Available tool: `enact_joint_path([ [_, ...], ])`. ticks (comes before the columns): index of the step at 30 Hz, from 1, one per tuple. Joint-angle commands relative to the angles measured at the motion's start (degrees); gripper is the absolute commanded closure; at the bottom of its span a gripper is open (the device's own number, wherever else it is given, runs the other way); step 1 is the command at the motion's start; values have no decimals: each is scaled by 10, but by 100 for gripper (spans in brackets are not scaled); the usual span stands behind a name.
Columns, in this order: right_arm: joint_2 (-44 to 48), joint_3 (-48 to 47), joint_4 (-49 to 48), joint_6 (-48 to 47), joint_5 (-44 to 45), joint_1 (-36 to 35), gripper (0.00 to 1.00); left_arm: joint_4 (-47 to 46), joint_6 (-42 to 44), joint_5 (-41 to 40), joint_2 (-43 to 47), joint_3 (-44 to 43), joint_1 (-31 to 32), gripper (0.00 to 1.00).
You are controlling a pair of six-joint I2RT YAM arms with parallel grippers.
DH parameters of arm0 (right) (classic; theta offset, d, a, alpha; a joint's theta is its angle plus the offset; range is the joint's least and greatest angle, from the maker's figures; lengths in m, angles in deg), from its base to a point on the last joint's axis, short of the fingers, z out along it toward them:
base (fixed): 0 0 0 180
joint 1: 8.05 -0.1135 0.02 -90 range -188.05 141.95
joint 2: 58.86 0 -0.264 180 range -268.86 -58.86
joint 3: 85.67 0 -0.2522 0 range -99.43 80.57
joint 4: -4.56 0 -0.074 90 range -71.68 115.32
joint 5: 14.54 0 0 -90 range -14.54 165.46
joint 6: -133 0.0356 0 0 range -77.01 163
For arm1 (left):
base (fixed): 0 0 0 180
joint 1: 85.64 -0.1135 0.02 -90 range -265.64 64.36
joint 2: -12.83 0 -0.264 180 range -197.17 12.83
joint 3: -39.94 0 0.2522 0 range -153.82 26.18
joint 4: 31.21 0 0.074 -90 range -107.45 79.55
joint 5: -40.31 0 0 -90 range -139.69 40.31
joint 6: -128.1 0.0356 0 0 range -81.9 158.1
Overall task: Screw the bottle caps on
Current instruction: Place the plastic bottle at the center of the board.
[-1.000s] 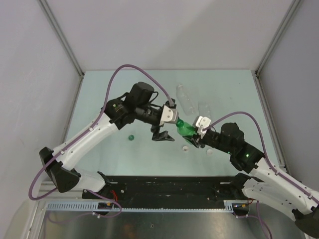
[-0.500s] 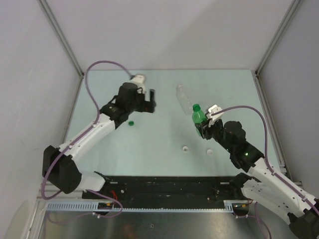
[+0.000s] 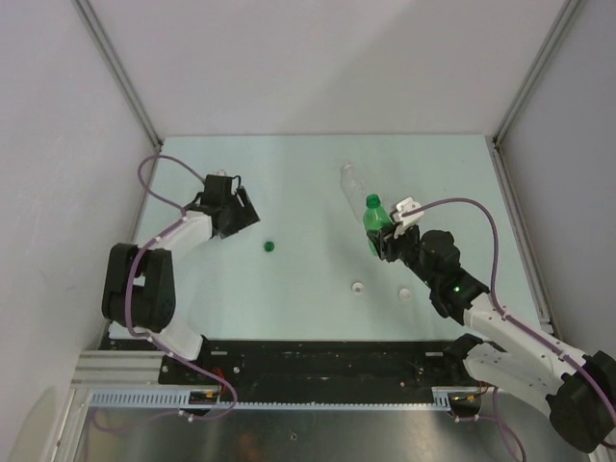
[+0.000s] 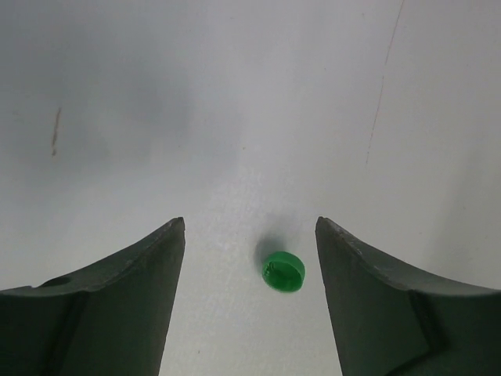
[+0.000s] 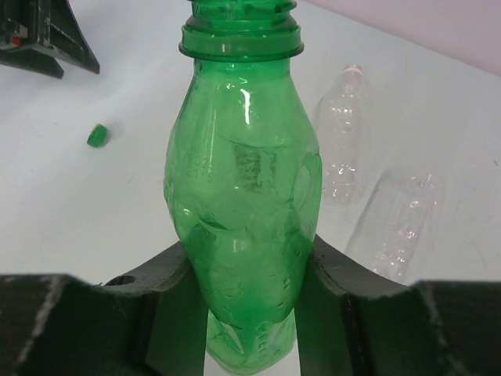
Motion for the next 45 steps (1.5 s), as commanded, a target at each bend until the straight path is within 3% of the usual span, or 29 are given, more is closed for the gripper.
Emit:
enact_joint_path([
  [1,-3,-1,-49,12,-4,7,97,-39,0,66,-19,-9,-7,29],
  [9,3,-1,-20,13,-5,13,97,-46,14,132,-69,2,15,42],
  [20,-1,19,-33,14,-18,25,96,-46,19,102,-45,72,67,49],
  [26,-59,35,-118,12,-42,37,96,-45,12,89,9,119,73,50],
  [33,-214,53,-297,11,-58,48,93,-46,3,84,92,181,74,50],
  [36,-272,71,-389,11,-67,43,92,-47,4,87,96,188,82,50],
  [43,-358,103,-502,10,-26,15,87,-52,2,84,70,168,111,50],
  [45,-368,113,-526,18,-25,14,80,-53,4,85,60,162,115,51],
])
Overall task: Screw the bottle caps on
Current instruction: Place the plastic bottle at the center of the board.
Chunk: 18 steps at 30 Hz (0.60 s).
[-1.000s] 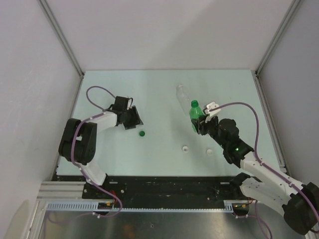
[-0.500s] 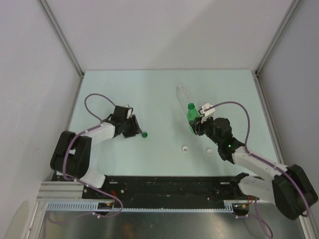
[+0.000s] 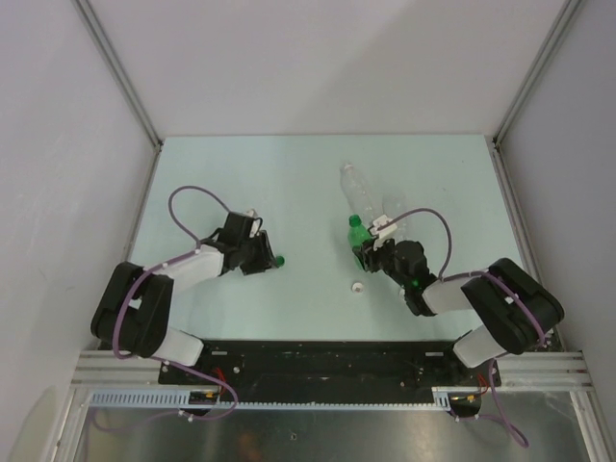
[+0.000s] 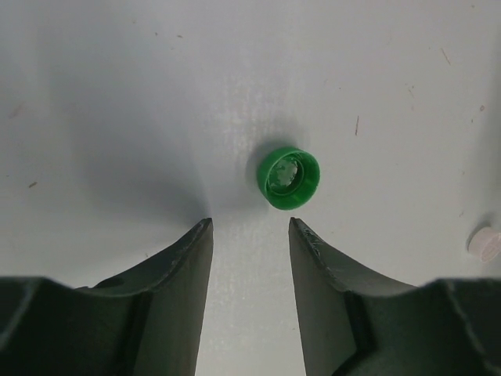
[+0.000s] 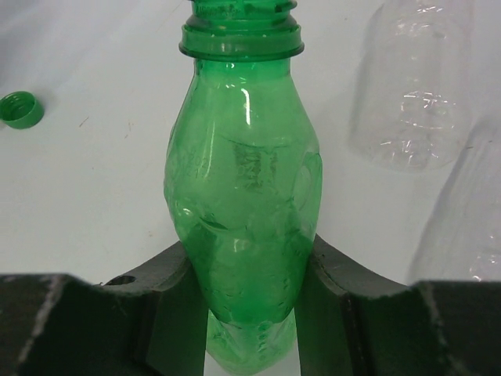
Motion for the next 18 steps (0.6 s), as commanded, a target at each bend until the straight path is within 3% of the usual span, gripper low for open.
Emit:
enact_joint_path([
  [1,-19,21,-140,9,28,-7,77,-8,0,-8,-20,-22,11,51],
  [18,-76,79,-245,24,67,-21,59,-6,-34,-31,-81,-56,26,62],
])
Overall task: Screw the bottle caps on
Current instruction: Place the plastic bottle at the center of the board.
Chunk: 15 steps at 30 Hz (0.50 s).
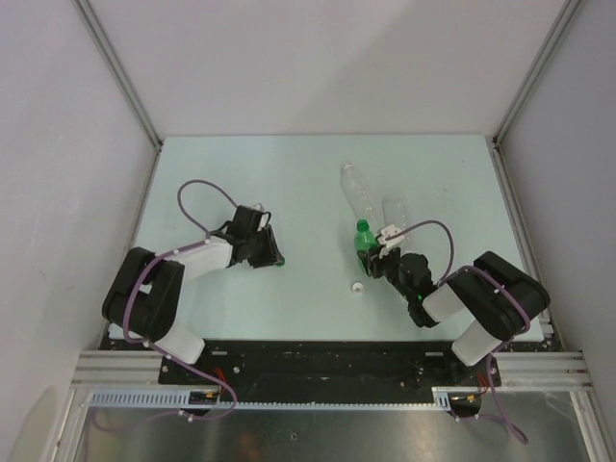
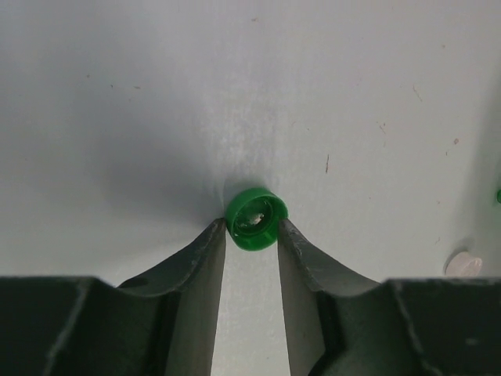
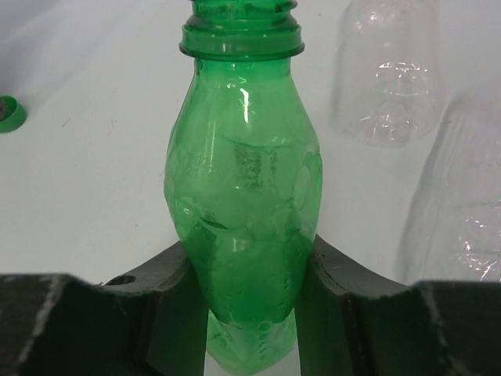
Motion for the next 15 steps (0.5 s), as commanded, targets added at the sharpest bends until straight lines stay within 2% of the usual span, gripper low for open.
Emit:
enact_joint_path([
  [1,-20,13,-85,8,27,-10,57,9,-9,-23,-23,-10,6,63],
  [8,-21,24,-99,8,47,-17,45,9,-9,-22,-26,-11,6,74],
  [12,-17,30,-104,11,54,-20,26,11,-6,-28,-31,-11,5,80],
  [15,-15,33,-106,12,67,-21,21,12,1,-29,-40,-13,5,90],
])
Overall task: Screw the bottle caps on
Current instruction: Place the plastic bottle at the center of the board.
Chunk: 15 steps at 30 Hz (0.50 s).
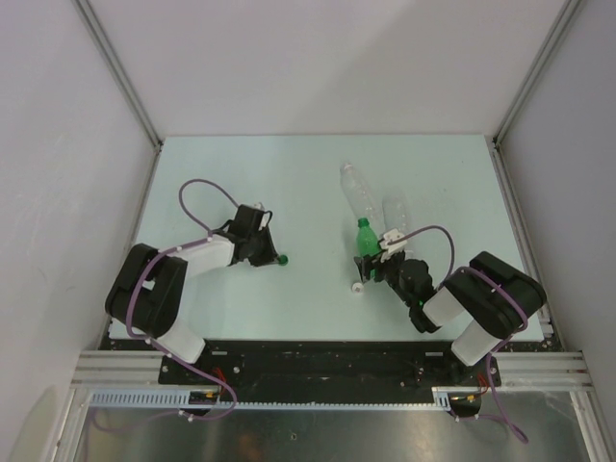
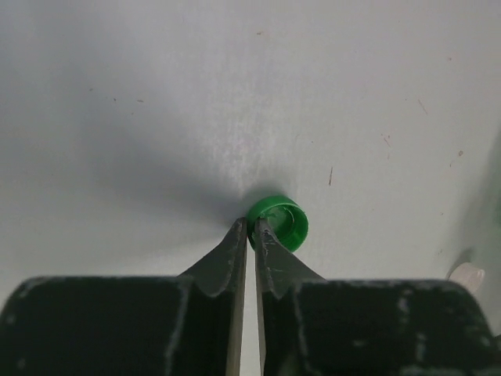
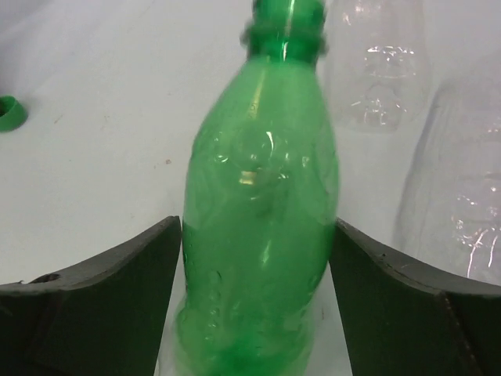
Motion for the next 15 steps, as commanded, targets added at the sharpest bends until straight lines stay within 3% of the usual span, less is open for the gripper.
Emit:
enact_joint_path([
  [1,3,10,-55,2,33,-4,20,17,7,-21,-24,-4,5,94],
  [4,6,17,-62,13,40,-4,17,17,11,-16,-28,-6,5,99],
  [13,27,23,-57,13,48,-9,15,17,22,4,-8,-12,6,100],
  [15,38,23,-49,13,50,-13,10,17,28,8,0,-12,6,100],
])
